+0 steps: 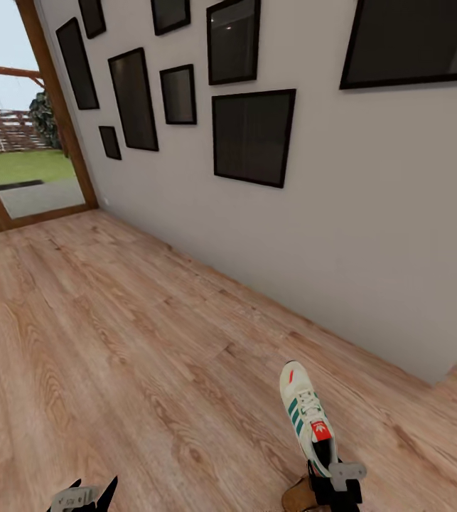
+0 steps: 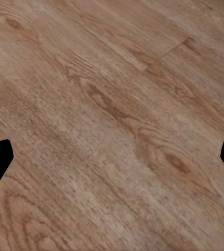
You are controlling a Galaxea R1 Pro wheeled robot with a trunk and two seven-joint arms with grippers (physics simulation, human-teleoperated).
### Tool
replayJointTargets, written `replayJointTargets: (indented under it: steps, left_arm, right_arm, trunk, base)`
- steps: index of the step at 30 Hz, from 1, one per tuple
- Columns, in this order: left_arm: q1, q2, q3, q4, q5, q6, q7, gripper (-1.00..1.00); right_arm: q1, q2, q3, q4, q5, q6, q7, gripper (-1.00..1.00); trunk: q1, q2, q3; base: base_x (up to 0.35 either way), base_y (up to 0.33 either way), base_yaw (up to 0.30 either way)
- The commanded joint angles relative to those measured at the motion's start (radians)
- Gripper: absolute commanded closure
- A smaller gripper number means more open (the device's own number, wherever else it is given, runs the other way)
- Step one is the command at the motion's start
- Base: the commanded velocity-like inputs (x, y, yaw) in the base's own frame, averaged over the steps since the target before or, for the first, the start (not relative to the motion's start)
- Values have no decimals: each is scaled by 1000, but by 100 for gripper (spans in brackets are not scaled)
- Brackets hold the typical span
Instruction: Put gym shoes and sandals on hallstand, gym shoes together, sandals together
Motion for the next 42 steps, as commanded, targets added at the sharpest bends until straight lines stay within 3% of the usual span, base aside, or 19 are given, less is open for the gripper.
replayJointTargets:
  steps: [1,23,42]
  left_arm:
    - [0,0,2,1,10,2,-10,-100]
    - [0,0,2,1,10,2,-10,-100]
    - [0,0,2,1,10,2,-10,-100]
  right_arm:
    - [-1,0,0,1,11,-1,-9,100]
    - [-1,0,0,1,11,-1,-9,100]
    - [-1,0,0,1,11,-1,-9,100]
  trunk:
    - [0,0,-1]
    - [0,0,-1]
    - [0,0,-1]
  base:
    - [0,0,-263]
    - [0,10,-263]
    - [0,216,-263]
